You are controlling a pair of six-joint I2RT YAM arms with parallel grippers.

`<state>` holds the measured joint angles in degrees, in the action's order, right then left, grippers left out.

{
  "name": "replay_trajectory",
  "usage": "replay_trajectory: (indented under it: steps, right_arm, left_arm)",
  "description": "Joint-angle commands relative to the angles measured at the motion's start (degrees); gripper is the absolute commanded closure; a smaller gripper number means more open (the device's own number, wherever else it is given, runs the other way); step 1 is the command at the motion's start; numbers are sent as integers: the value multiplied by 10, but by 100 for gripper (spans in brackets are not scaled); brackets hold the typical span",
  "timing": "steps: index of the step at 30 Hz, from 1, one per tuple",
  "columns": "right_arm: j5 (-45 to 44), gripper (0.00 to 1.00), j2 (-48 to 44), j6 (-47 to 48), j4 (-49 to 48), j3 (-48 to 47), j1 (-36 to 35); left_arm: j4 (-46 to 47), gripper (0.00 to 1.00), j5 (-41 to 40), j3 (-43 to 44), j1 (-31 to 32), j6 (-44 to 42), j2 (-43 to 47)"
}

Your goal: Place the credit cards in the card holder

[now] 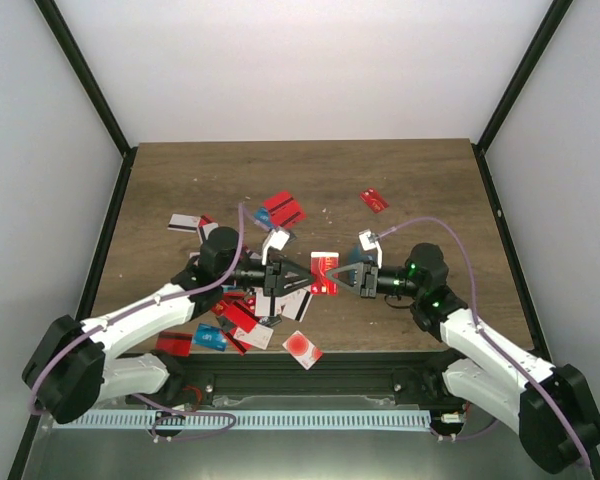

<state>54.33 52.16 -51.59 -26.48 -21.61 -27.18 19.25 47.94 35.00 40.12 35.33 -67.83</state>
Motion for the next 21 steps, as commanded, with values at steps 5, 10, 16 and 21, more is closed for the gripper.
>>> replay_trajectory:
  steps: [5, 10, 16, 21]
  right_arm:
    - [35, 99, 12, -18, -71, -12, 5]
    - [19, 98, 17, 12, -28, -22, 5]
    - [-296, 76, 2, 156, 379, -148, 7]
    - [-490, 73, -11, 128, 485, -151, 17]
  left_arm:
    - [88, 75, 46, 9, 1, 33, -44]
    - [107, 96, 38, 18, 1, 43, -63]
    - [-9, 96, -88, 32, -1, 1, -69]
    - [-84, 96, -163, 42, -1, -41, -94]
